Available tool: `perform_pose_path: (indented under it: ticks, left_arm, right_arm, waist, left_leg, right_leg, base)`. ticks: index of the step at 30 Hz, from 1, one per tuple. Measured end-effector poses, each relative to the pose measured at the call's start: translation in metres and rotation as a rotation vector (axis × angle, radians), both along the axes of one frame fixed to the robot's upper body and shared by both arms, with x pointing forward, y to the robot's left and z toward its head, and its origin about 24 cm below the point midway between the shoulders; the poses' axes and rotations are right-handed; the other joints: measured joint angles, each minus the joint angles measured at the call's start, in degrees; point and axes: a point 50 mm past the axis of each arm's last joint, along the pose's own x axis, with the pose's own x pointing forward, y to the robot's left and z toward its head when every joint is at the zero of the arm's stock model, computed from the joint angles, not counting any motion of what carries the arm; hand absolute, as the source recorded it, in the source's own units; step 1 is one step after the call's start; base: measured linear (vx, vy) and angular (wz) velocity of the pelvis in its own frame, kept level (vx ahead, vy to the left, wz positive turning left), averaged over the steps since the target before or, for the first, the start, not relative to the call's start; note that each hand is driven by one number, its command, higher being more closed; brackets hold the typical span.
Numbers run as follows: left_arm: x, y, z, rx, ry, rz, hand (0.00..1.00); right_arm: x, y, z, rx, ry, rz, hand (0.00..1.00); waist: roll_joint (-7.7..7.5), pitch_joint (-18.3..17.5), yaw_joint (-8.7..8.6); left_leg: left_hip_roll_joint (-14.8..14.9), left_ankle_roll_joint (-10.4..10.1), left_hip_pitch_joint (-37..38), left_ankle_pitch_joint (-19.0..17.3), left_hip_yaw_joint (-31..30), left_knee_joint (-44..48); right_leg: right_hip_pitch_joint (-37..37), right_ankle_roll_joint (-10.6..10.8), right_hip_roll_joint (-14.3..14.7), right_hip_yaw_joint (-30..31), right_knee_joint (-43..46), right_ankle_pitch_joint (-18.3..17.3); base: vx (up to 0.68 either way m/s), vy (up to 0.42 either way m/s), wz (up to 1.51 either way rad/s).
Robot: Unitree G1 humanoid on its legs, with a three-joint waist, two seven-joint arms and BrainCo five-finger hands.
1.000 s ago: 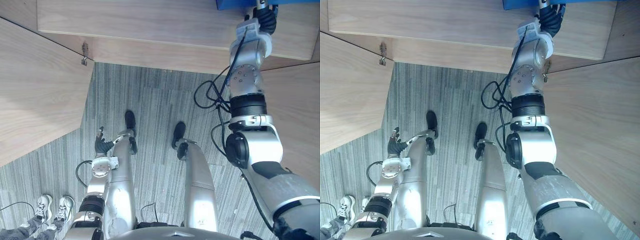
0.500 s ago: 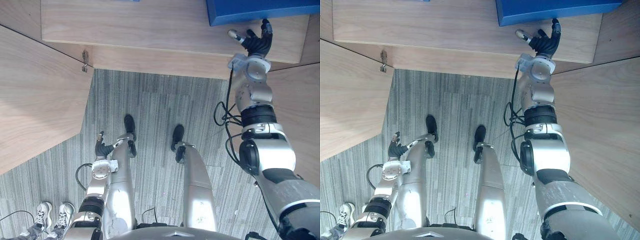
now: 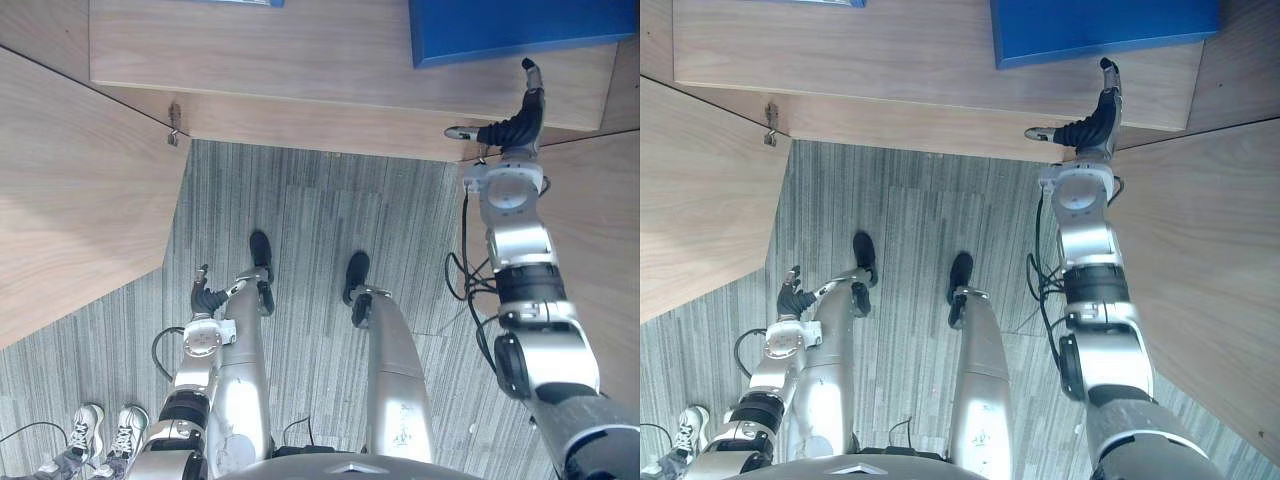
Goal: Walk over to the cabinet, pick up the folder, carry it to the office cabinet, place the folder inside the office cabinet, then close the office cabinet door
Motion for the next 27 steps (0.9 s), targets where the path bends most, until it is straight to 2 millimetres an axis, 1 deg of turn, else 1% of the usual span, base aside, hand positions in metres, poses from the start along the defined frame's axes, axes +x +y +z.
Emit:
perform_pose_path:
  ticks: [1,3,5,6,8,11,15,17,19,21,25,27]
  left_arm:
    - [0.000,-0.001,0.000,0.011,0.001,-0.007,0.00]
    - [0.000,-0.002,0.001,0.021,-0.001,-0.017,0.00]
    - [-0.001,-0.005,0.003,0.041,-0.016,-0.037,0.00]
    - [-0.002,-0.006,0.003,0.046,-0.018,-0.043,0.00]
    - [-0.003,-0.006,0.002,0.057,-0.015,-0.049,0.00]
    - [-0.004,-0.005,0.003,0.065,-0.019,-0.052,0.00]
    - [-0.003,-0.006,0.007,0.067,-0.043,-0.053,0.00]
    - [-0.002,-0.005,0.009,0.068,-0.055,-0.051,0.00]
    - [-0.002,-0.005,0.009,0.068,-0.062,-0.051,0.00]
    - [-0.001,-0.004,0.012,0.069,-0.077,-0.049,0.00]
    - [0.002,-0.004,0.024,0.076,-0.133,-0.053,0.00]
    - [-0.004,-0.004,0.032,0.082,-0.177,-0.059,0.00]
  right_arm:
    - [-0.006,0.003,0.001,-0.014,-0.033,-0.002,1.00]
    - [-0.015,0.010,0.002,-0.029,-0.085,-0.005,1.00]
    - [-0.022,0.022,0.000,-0.041,-0.134,0.006,1.00]
    - [-0.023,0.026,-0.001,-0.048,-0.140,0.018,1.00]
    - [-0.024,0.041,-0.006,-0.106,-0.147,0.048,1.00]
    - [-0.026,0.059,-0.005,-0.181,-0.175,0.102,1.00]
    - [-0.026,0.067,-0.004,-0.227,-0.188,0.128,1.00]
    - [-0.025,0.073,-0.001,-0.256,-0.197,0.151,1.00]
    - [-0.021,0.081,0.005,-0.310,-0.207,0.184,1.00]
    - [-0.014,0.085,0.011,-0.357,-0.201,0.178,1.00]
    - [-0.004,0.083,0.019,-0.429,-0.179,0.170,1.00]
    - [-0.002,0.080,0.027,-0.470,-0.181,0.158,1.00]
  waist:
    - [0.00,0.0,-0.04]
    - [0.00,0.0,-0.11]
    - [0.00,0.0,-0.24]
    - [0.00,0.0,-0.21]
    - [0.00,0.0,-0.04]
    - [-0.02,0.0,0.28]
    - [-0.04,0.0,0.87]
    - [-0.04,0.0,0.91]
    - [-0.08,0.0,0.89]
    - [-0.12,0.1,0.94]
    - [-0.66,0.4,1.51]
    - [-0.77,0.4,1.58]
  left_leg:
    - [0.0,0.0,0.1,0.0,0.1,-0.1]
    - [0.0,0.0,0.3,0.0,0.1,-0.1]
    - [0.1,0.0,0.4,-0.1,0.4,-0.2]
    - [0.1,0.0,0.4,-0.1,0.5,-0.2]
    - [0.2,0.0,0.7,-0.2,1.0,-0.4]
    - [0.2,0.1,0.9,-0.4,1.4,-0.5]
    - [0.1,0.1,0.7,-0.6,1.5,-0.4]
    - [-0.1,0.2,0.1,-0.6,1.4,-0.2]
    - [-0.1,0.2,-1.2,-0.6,1.0,0.4]
    - [-0.1,0.2,-2.5,-0.6,0.3,1.5]
    - [-0.3,0.1,-4.8,-0.8,-0.3,3.4]
    - [-0.3,0.1,-6.7,-1.2,-0.5,4.9]
  right_leg:
    - [0.0,0.0,0.0,0.1,0.0,0.0]
    - [0.0,0.0,0.0,0.2,0.0,0.0]
    - [-0.1,0.0,0.0,0.3,0.1,0.0]
    - [-0.1,0.0,0.0,0.4,0.1,0.0]
    - [-0.2,0.1,0.0,0.6,0.3,-0.1]
    - [-0.6,0.2,-0.1,1.2,0.5,-0.1]
    - [-0.7,0.3,-0.2,1.2,0.5,-0.2]
    - [-1.3,0.5,-0.5,1.1,0.9,-0.4]
    - [-2.3,0.5,-0.6,0.8,1.7,-0.4]
    - [-3.3,0.4,-0.7,0.3,2.5,-0.5]
    - [-5.7,0.0,-1.4,0.0,5.6,-1.9]
    - [-7.5,0.0,-1.6,-0.1,7.4,-2.8]
  base:
    - [0.00,0.000,0.00]
    - [0.00,0.000,0.00]
    - [0.00,0.000,0.00]
    - [0.00,0.000,0.00]
    - [0.01,-0.013,-0.06]
    - [0.01,-0.015,-0.07]
    - [0.02,-0.002,0.00]
    - [0.02,0.001,0.02]
    - [0.03,0.001,0.05]
    - [0.03,-0.005,0.06]
    - [0.00,-0.027,0.10]
    - [-0.04,-0.042,0.06]
